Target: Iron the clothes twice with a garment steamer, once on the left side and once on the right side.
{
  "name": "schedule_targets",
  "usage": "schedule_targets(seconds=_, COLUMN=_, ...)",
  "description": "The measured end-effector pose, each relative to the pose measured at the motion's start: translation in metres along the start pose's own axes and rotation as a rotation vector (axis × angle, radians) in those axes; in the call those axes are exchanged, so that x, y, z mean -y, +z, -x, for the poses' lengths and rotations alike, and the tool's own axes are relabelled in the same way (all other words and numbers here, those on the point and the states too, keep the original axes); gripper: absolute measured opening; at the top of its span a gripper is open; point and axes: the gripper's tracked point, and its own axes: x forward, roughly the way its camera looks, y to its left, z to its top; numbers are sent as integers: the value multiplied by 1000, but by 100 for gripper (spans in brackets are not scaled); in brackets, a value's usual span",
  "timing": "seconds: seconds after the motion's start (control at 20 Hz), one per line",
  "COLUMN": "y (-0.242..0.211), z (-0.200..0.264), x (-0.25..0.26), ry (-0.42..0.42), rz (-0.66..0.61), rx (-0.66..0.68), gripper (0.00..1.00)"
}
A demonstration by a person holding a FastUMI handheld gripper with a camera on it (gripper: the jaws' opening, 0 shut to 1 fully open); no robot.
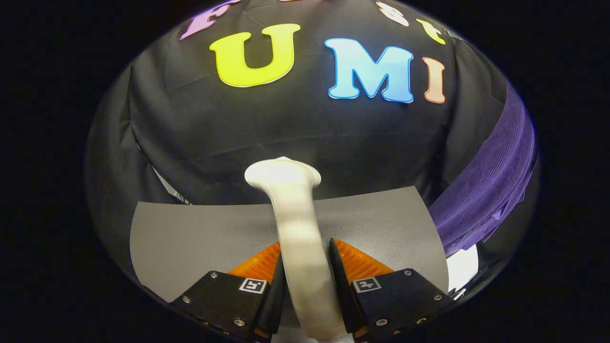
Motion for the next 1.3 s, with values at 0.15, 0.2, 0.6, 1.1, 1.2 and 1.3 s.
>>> schedule_targets(seconds=0.15, y=1, z=0, x=0, ry=16, rz=-4, rx=46, gripper=44)
schedule_targets(seconds=0.2, y=2, z=0, x=1, ry=18, rz=-11, rx=72, gripper=41)
schedule_targets(seconds=0.6, y=7, z=5, x=3, ry=30, rz=-5, rx=114, gripper=38)
schedule_targets(seconds=1.1, y=17, z=99, x=34, ry=132, rz=-19, rx=429, gripper=38)
schedule_targets(seconds=1.2, y=5, z=122, x=53, ry=140, rz=-12, rx=479, gripper=38)
schedule_targets(seconds=1.3, y=-9, z=142, x=72, ry=129, rz=3, rx=495, gripper=38)
